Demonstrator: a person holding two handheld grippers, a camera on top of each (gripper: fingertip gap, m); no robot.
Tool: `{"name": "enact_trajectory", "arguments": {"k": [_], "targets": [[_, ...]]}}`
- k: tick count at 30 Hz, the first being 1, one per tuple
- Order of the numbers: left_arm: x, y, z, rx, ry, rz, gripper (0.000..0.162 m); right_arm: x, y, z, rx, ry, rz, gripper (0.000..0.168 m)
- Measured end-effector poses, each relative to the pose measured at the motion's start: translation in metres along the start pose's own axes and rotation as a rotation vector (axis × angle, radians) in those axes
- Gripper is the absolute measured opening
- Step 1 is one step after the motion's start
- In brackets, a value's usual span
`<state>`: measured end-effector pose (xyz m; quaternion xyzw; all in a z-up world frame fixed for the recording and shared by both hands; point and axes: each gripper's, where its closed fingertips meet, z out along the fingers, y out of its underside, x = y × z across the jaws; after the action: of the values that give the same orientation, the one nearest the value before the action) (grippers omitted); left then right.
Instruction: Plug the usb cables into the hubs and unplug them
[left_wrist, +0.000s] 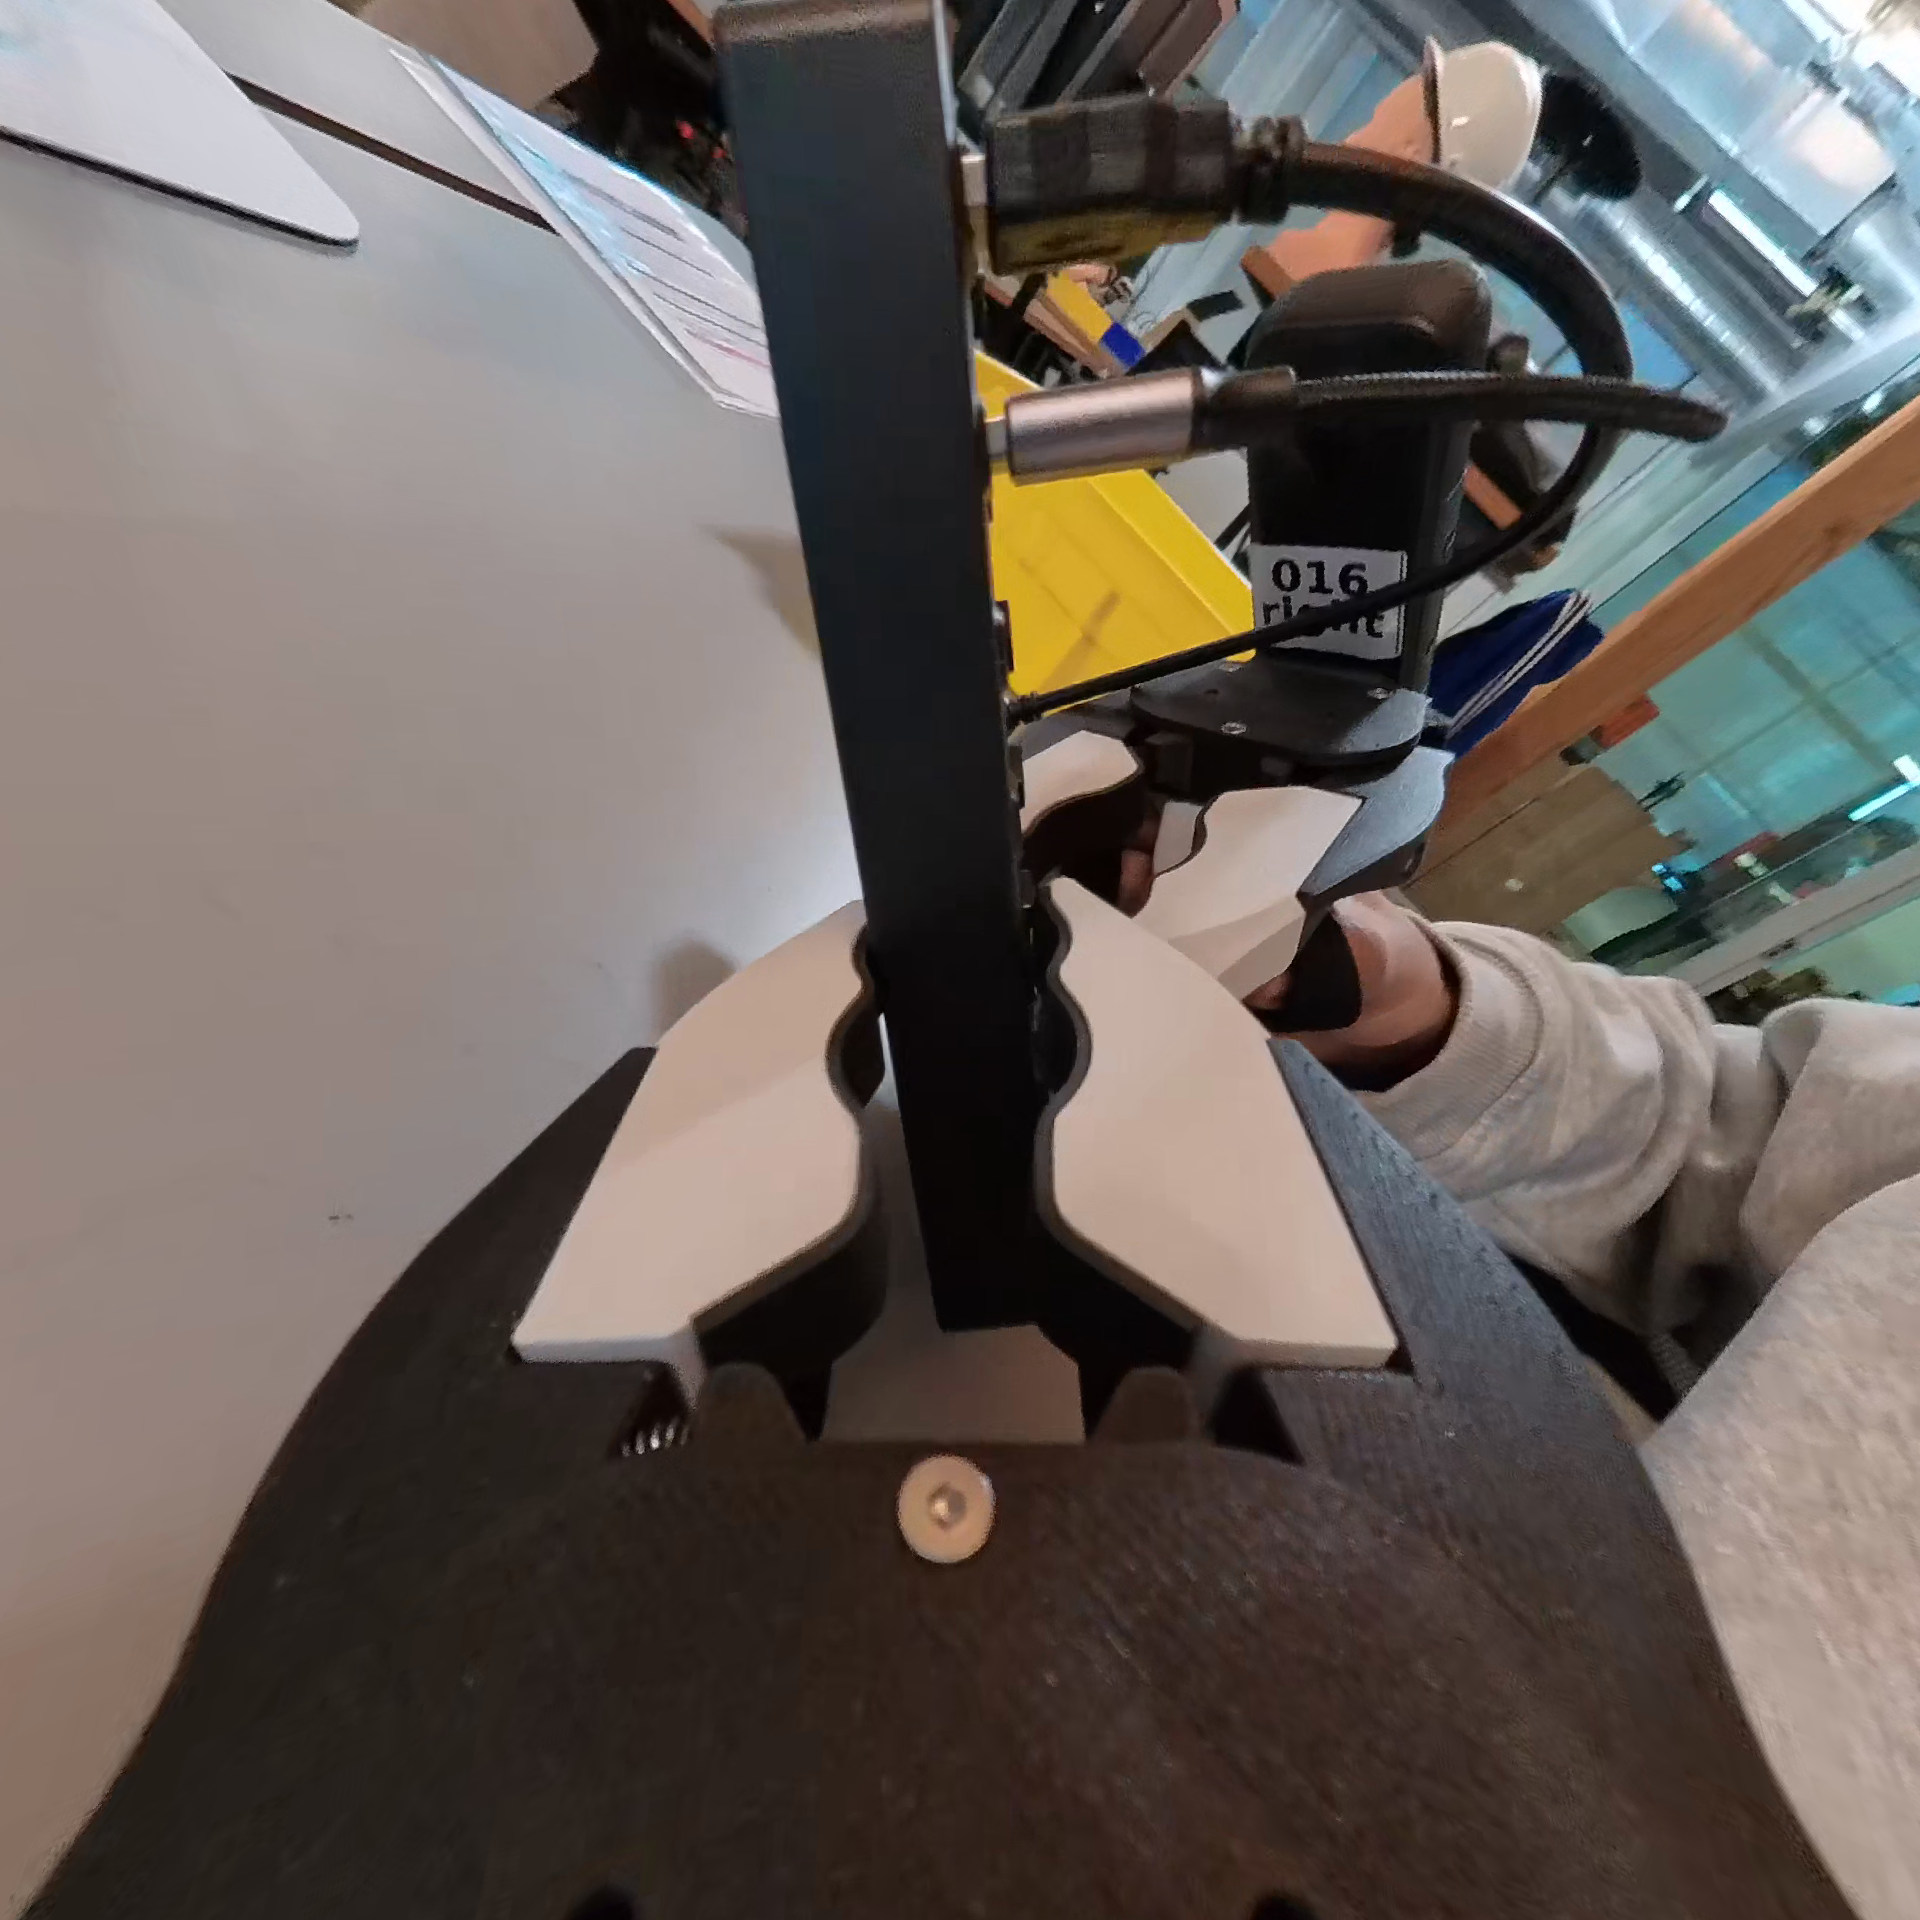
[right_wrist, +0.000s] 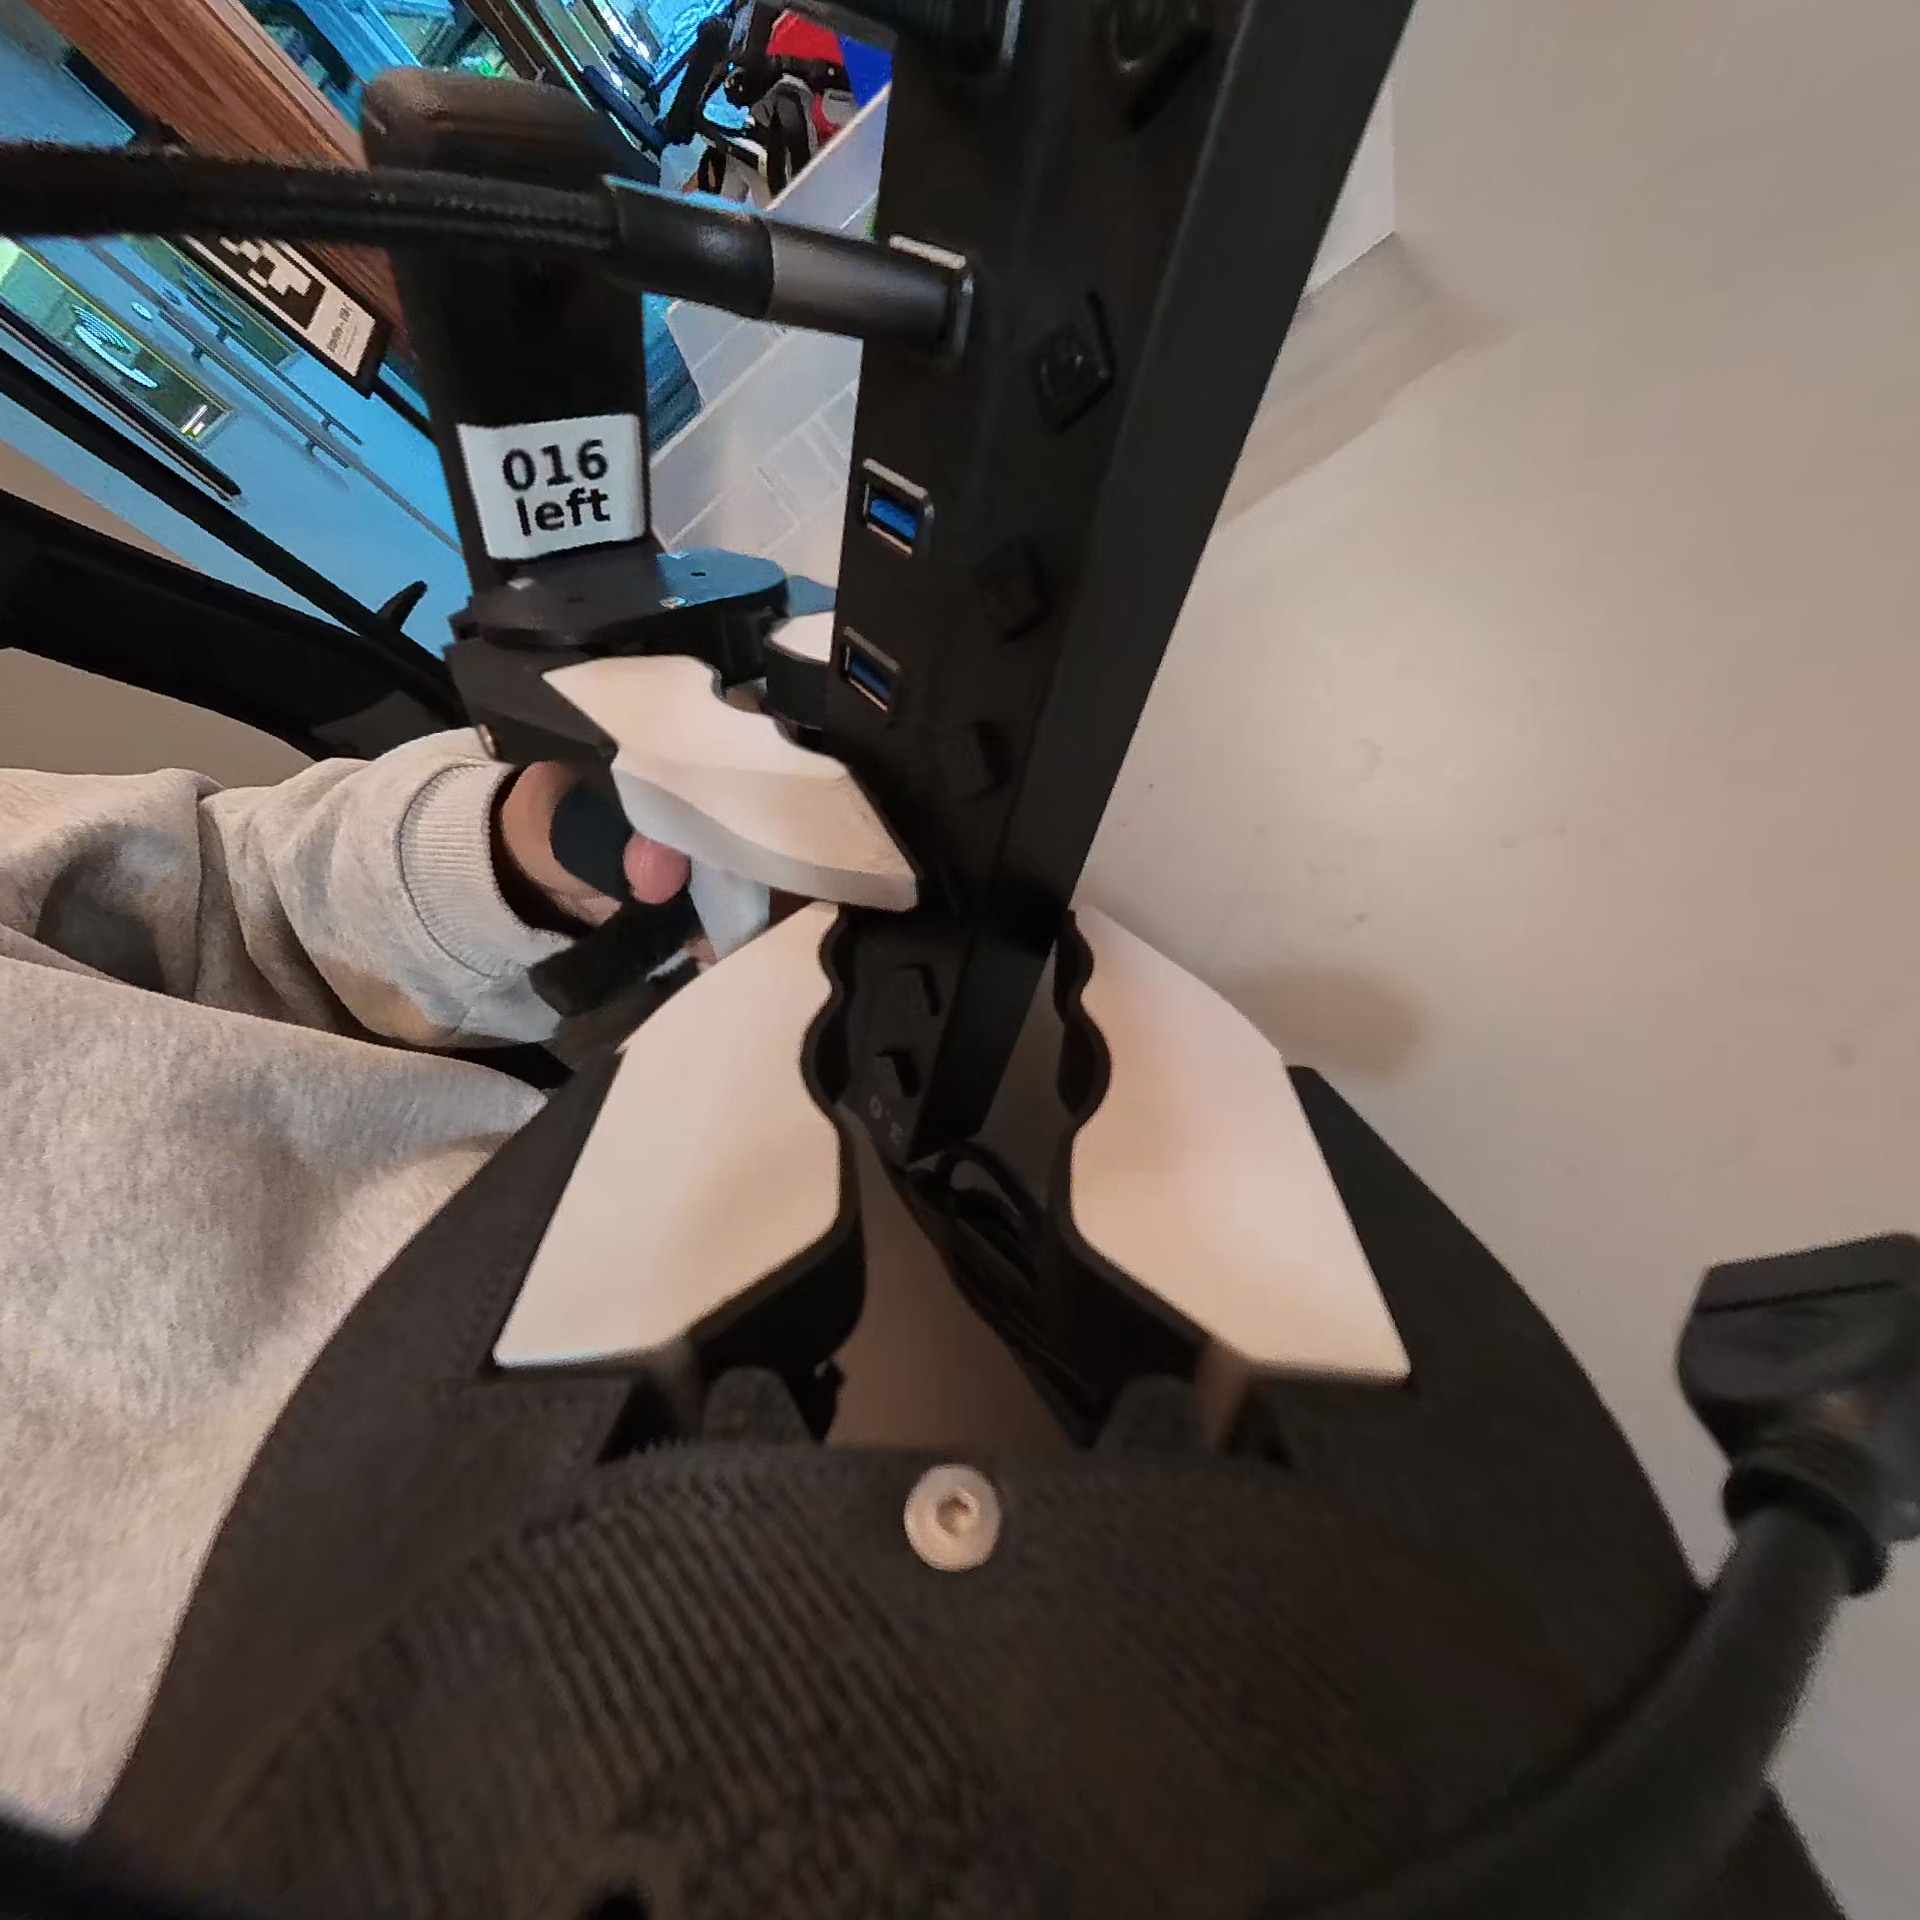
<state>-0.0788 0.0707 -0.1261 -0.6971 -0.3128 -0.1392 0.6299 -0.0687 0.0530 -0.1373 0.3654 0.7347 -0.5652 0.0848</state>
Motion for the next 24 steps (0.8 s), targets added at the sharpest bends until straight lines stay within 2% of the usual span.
{"name": "enact_trajectory", "arguments": {"k": [8, 13, 20, 24], "targets": [[-0.002, -0.004, 0.0, 0.042, 0.032, -0.11, 0.027, 0.001, -0.003, 0.001, 0.048, -0.004, -0.009, 0.039], [-0.009, -0.009, -0.004, 0.091, 0.018, -0.179, 0.026, 0.005, -0.006, -0.001, 0.058, 0.057, -0.084, 0.037], [-0.036, -0.03, -0.022, 0.213, -0.116, -0.175, 0.027, 0.012, -0.009, -0.004, 0.078, 0.098, -0.116, 0.037], [-0.045, -0.032, -0.027, 0.23, -0.167, -0.161, 0.027, 0.011, -0.009, -0.004, 0.077, 0.11, -0.143, 0.037]]}}
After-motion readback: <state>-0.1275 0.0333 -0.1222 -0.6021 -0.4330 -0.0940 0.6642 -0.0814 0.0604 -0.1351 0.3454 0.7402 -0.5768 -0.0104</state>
